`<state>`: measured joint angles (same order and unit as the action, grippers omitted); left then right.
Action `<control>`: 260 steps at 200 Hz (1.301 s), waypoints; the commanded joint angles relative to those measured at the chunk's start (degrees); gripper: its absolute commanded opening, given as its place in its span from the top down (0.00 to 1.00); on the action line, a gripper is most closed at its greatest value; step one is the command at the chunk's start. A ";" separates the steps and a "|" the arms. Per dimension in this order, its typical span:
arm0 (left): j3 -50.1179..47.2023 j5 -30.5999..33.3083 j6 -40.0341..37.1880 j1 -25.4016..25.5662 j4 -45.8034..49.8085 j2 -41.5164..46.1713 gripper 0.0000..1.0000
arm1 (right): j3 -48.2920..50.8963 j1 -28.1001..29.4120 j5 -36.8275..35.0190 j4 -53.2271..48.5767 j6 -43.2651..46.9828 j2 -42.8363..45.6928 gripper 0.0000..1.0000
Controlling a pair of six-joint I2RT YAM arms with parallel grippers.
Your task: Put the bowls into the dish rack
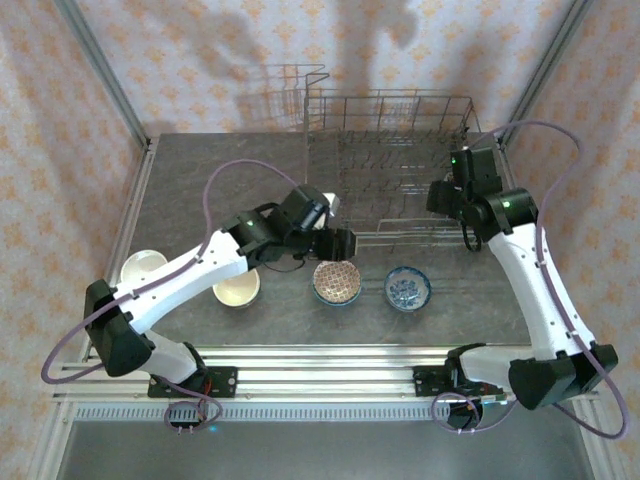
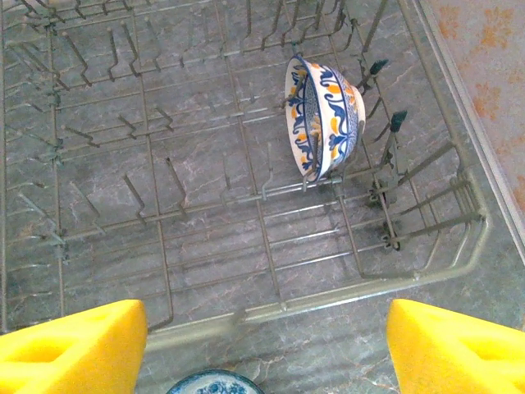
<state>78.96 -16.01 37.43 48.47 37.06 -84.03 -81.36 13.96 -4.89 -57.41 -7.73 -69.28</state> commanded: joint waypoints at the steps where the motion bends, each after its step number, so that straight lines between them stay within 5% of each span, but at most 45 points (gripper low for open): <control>1: -0.24 0.79 1.75 1.51 -5.57 -3.35 0.38 | 1.51 -0.07 -0.85 1.20 -0.79 0.57 0.24; 68: 2.86 -5.08 3.27 4.11 -8.92 -13.59 0.41 | 3.86 -0.12 -1.00 1.63 -2.17 0.79 0.23; 164: 11.46 -3.13 7.44 7.39 -5.61 -24.36 0.41 | 5.93 -0.09 -1.51 3.09 -2.22 1.07 0.23; 260: 7.31 -0.19 11.68 8.81 -10.87 -24.96 0.42 | 8.62 -0.09 -1.36 0.99 -2.21 7.83 0.23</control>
<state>87.53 -18.83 47.55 56.23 27.97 -108.99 -74.11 13.93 -5.08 -54.89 -9.23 -63.05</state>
